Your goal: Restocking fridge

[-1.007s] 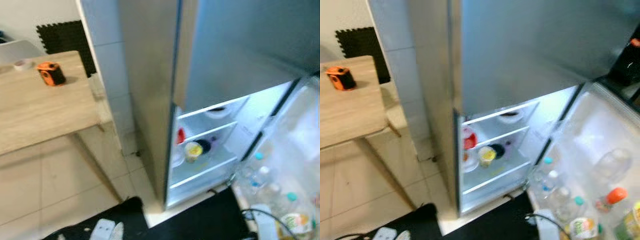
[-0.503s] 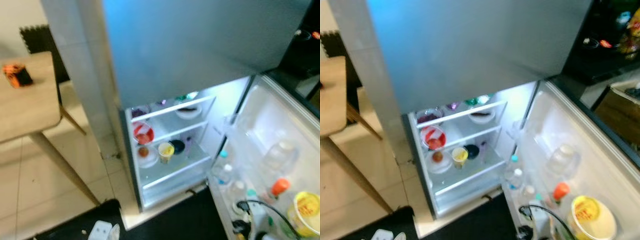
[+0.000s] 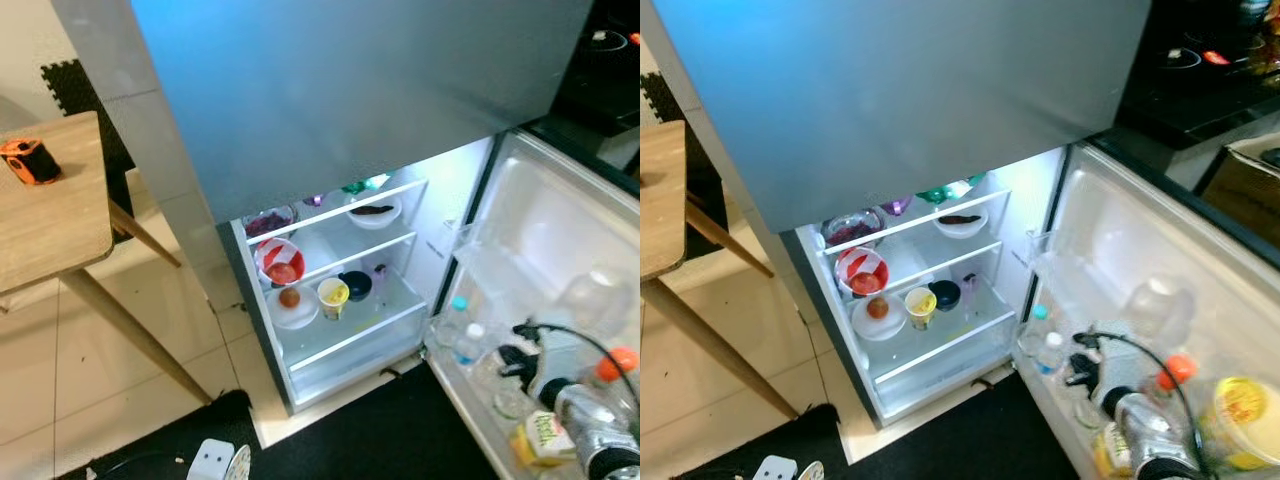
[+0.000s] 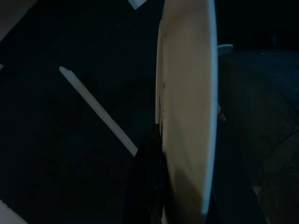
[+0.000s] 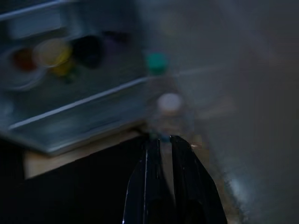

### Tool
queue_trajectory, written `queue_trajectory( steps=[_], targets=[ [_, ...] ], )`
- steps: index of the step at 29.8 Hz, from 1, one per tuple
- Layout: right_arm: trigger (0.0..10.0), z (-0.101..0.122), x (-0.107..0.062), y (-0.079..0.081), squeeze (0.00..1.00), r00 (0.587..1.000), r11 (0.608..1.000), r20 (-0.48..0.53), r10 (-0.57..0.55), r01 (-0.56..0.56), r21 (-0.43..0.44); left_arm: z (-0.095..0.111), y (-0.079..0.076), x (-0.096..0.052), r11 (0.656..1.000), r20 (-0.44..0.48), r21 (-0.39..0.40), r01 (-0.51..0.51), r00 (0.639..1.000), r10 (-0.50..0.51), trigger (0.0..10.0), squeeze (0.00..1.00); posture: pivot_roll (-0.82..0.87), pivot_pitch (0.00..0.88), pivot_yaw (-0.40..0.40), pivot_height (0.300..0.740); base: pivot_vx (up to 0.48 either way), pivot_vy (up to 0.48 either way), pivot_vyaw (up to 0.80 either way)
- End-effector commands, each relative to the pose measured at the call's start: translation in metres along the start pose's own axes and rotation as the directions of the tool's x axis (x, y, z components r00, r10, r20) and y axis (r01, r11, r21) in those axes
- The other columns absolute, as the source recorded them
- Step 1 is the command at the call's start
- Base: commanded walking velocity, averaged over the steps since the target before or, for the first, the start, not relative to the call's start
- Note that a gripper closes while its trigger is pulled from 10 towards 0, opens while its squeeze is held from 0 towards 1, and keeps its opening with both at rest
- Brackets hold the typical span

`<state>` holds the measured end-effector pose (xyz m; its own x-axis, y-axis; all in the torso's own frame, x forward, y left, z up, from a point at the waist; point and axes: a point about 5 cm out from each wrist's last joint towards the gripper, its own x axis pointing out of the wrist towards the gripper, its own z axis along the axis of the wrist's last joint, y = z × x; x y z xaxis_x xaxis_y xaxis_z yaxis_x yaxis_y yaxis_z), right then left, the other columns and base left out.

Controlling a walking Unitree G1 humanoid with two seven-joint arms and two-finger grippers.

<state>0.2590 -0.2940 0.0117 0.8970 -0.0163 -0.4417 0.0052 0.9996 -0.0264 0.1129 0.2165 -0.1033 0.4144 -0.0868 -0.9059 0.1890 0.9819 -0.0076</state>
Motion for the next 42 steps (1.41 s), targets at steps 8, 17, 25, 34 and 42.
queue_trajectory(
  steps=[8,17,25,34,42],
  targets=[
    [10.0,0.009,0.002,0.003,0.0,0.996,0.993,0.056,0.074,-0.079,0.087,0.03,-0.01,0.006,0.998,0.1,0.049,0.04,0.994,-0.045,10.0,0.0,-0.03,0.023,-0.014,0.74,0.0,0.0,0.0],
    [10.0,-0.027,0.001,0.067,0.0,0.894,0.89,-0.036,0.446,-0.439,0.125,0.083,-0.01,0.007,0.992,0.277,0.125,0.02,0.959,-0.055,10.0,0.0,-0.03,0.029,-0.006,0.74,0.0,0.0,0.0],
    [10.0,-0.039,-0.006,0.099,0.0,0.758,0.759,-0.076,0.648,-0.634,0.149,0.123,-0.006,0.002,0.987,0.424,0.157,-0.037,0.905,-0.033,10.0,0.0,-0.03,0.029,-0.005,0.74,0.0,0.0,0.0],
    [10.0,-0.019,-0.002,0.121,0.0,0.654,0.602,0.113,0.748,-0.74,0.3,0.166,-0.023,-0.006,0.964,0.608,-0.015,0.265,0.768,-0.202,10.0,0.0,-0.03,0.035,-0.007,0.74,0.0,0.0,0.0],
    [10.0,0.027,-0.014,0.117,1.0,0.408,0.278,0.445,0.797,-0.902,0.329,0.184,-0.022,-0.016,0.745,0.76,-0.196,0.637,0.579,-0.295,10.0,0.0,-0.03,0.038,-0.004,0.74,0.0,0.0,0.0]
  ],
)
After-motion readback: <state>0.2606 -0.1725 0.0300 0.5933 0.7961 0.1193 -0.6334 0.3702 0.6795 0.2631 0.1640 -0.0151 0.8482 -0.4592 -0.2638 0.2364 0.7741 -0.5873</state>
